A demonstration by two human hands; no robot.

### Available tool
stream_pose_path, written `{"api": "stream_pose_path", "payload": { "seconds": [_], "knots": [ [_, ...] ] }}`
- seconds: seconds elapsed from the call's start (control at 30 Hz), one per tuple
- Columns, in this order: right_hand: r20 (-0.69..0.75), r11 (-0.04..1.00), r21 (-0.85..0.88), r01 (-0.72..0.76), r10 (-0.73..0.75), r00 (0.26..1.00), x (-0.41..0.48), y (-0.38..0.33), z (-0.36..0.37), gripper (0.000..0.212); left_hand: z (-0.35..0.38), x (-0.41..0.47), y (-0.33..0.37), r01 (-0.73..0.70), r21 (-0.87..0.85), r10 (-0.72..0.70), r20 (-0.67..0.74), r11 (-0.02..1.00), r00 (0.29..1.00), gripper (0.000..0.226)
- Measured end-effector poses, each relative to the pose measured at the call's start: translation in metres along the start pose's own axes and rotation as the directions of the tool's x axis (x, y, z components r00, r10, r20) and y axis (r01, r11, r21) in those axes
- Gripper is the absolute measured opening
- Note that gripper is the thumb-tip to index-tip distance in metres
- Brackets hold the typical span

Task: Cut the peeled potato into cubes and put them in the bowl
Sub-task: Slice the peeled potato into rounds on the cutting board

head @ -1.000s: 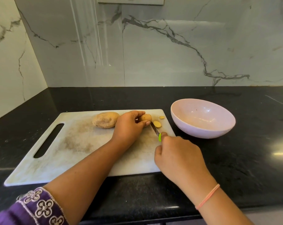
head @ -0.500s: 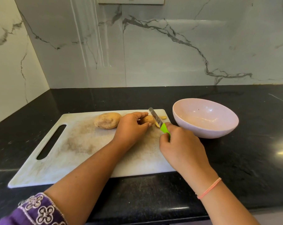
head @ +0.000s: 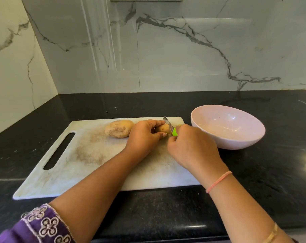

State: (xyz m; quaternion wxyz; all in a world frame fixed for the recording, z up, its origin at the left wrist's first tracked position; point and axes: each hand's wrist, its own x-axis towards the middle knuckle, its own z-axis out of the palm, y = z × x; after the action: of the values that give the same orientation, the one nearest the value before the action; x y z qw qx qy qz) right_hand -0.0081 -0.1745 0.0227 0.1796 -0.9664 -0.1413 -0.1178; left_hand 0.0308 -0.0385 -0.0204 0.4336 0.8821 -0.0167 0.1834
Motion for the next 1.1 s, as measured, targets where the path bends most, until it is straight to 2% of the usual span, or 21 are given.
{"api": "stream_pose_path", "payload": {
  "seconds": [0.23,0.47,0.7,0.83,1.1],
  "knots": [
    [0.03,0.996,-0.077,0.052,-0.05,0.998,0.001,0.001,0.001,0.014,0.001,-0.001,0.001,0.0,0.022,0.001,-0.041,1.0,0.999,0.039],
    [0.034,0.98,-0.162,0.116,-0.112,0.993,-0.009,0.006,0.012,0.025,0.004,-0.002,0.0,0.006,0.008,-0.005,-0.045,1.0,0.999,0.04],
    [0.041,0.968,-0.19,0.167,-0.162,0.986,-0.01,0.008,0.011,0.026,0.005,-0.003,0.0,-0.005,0.017,0.006,-0.05,1.0,0.999,0.039],
    [0.093,0.959,-0.208,0.195,-0.179,0.979,-0.017,0.009,0.015,0.029,0.004,-0.001,-0.002,0.02,0.003,-0.019,-0.051,1.0,0.999,0.039],
    [0.101,0.972,-0.158,0.176,-0.161,0.982,-0.016,0.016,0.01,0.033,0.004,-0.001,0.0,0.041,-0.024,-0.042,-0.057,0.999,0.997,0.039]
  ]
}}
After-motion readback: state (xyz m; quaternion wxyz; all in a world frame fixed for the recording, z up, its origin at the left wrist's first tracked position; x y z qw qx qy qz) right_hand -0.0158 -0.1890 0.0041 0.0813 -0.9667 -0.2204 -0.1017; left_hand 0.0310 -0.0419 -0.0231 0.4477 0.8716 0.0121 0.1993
